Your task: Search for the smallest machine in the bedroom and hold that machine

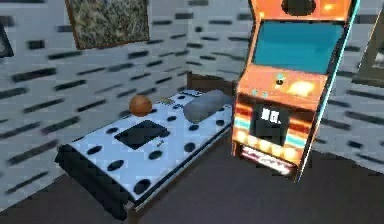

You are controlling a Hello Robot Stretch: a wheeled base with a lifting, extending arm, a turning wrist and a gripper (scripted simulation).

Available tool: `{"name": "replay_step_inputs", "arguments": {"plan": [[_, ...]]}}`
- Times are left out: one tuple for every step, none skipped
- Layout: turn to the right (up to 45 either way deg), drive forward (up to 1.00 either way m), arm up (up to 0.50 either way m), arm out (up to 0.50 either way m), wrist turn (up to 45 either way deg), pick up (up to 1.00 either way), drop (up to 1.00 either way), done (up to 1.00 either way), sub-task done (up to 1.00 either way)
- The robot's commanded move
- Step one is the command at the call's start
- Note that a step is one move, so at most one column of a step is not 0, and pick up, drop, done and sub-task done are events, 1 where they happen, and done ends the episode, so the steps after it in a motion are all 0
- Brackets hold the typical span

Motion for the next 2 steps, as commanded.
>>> {"name": "replay_step_inputs", "arguments": {"plan": [[45.0, 0.0, 0.0, 0.0, 0.0, 0.0, 0.0, 0.0, 0.0], [6.0, 0.0, 0.0, 0.0, 0.0, 0.0, 0.0, 0.0, 0.0]]}}
